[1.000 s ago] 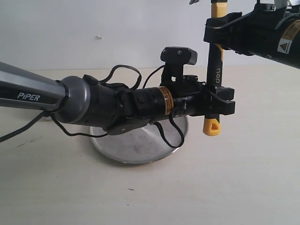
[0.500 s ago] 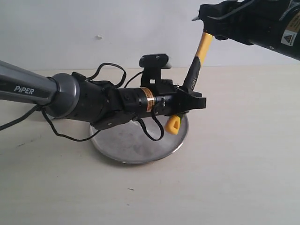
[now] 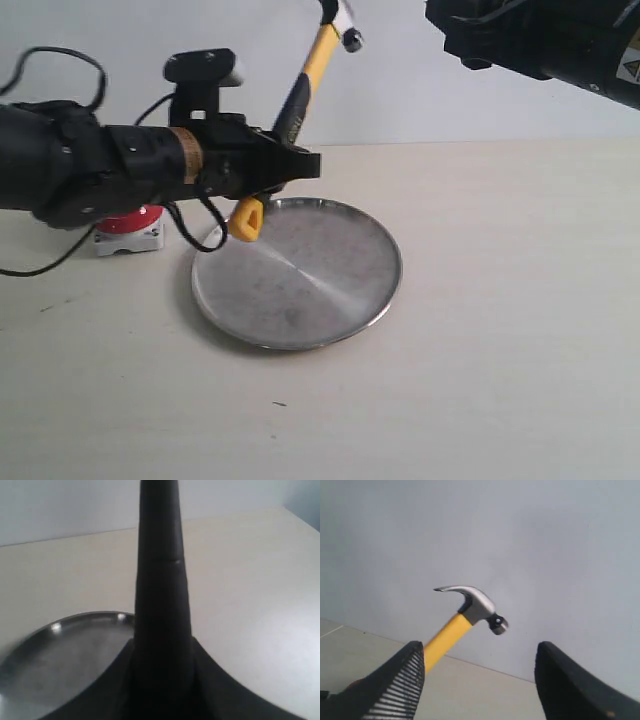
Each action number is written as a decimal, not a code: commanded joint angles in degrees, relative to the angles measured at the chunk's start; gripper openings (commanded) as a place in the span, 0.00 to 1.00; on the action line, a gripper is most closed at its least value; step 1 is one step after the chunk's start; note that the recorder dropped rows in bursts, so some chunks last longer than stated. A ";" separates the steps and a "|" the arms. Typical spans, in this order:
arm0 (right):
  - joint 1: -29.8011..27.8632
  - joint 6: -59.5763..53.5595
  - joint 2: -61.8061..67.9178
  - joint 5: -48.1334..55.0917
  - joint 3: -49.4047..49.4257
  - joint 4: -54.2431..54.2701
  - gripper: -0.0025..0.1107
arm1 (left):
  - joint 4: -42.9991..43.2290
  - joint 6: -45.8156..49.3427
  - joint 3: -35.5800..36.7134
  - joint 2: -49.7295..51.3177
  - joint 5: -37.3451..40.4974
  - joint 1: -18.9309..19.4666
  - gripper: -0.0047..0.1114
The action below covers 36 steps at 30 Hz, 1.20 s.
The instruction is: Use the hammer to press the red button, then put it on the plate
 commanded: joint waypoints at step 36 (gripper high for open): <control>-0.18 -0.99 -3.87 14.80 -0.23 -4.29 0.02 | -1.68 16.52 33.62 -46.19 8.04 12.58 0.04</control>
